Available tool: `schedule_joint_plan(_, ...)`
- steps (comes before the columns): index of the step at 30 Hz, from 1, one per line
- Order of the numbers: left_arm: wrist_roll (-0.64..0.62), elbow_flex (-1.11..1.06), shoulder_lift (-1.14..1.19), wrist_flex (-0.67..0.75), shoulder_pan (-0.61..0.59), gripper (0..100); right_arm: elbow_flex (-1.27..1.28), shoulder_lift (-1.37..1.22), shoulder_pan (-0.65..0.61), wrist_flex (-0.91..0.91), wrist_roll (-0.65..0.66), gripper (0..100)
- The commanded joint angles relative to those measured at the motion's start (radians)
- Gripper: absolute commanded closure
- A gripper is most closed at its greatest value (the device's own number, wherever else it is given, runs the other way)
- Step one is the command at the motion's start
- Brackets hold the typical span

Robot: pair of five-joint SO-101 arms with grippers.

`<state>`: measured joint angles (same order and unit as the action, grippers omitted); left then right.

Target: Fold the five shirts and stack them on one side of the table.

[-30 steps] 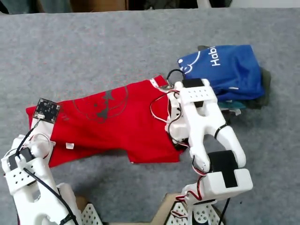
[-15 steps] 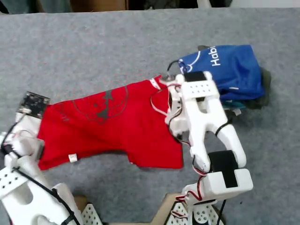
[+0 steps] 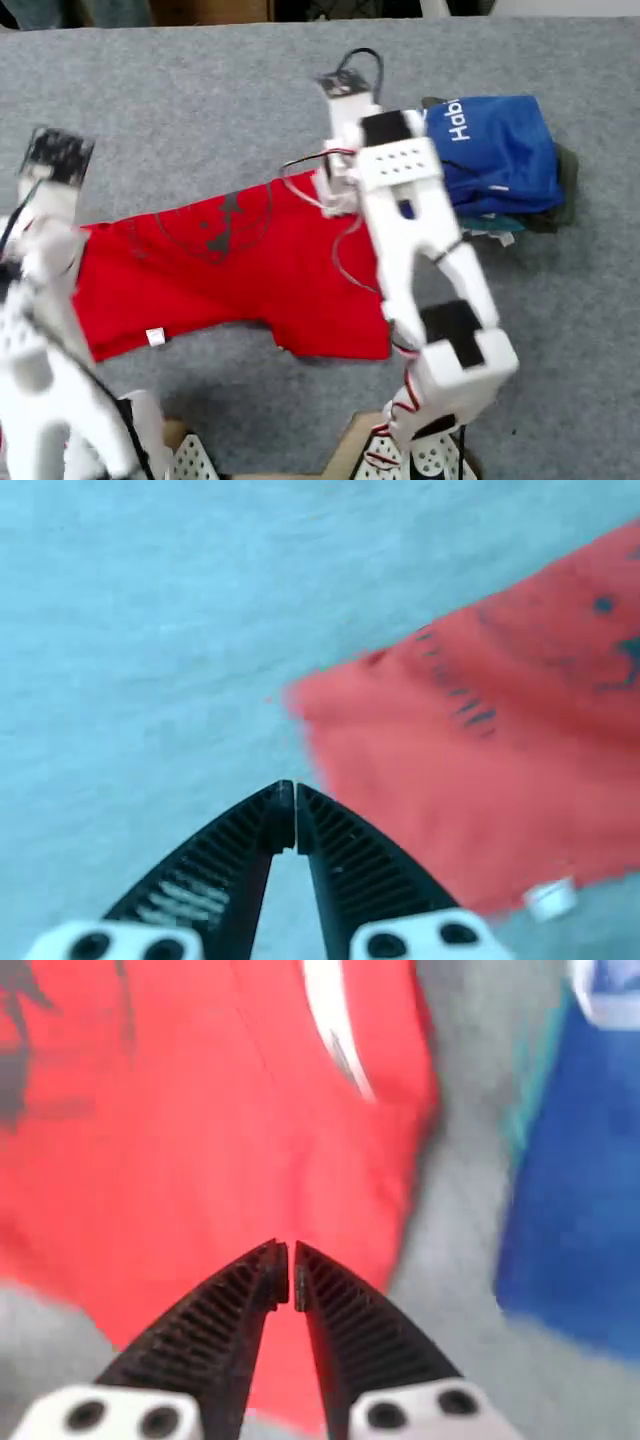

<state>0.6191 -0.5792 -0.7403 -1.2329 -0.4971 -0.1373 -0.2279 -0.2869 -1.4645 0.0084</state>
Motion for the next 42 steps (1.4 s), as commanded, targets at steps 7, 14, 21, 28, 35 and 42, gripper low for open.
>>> schedule_joint_plan(7,-0.466,0.097,0.563,0.411,0.041,97,-0.386,-0.458,0.043,0.244,-0.017,98.4)
schedule_joint_plan(14,-0.575,0.183,0.796,0.413,0.021,97,-0.763,-0.717,0.107,0.115,-0.011,98.4)
schedule_joint_plan(21,-0.542,0.162,0.776,0.402,0.027,97,-1.175,-0.802,0.087,-0.230,-0.003,98.4)
schedule_joint_plan(28,-0.476,0.033,0.445,0.367,0.027,97,-1.313,-0.714,0.040,-0.307,0.201,98.4)
schedule_joint_plan(35,-0.450,-0.102,0.058,0.155,0.022,97,-0.754,-0.251,-0.055,-0.304,0.479,98.4)
schedule_joint_plan(42,-0.436,-0.189,-0.066,0.060,0.027,97,0.048,0.249,-0.081,-0.262,0.875,98.3)
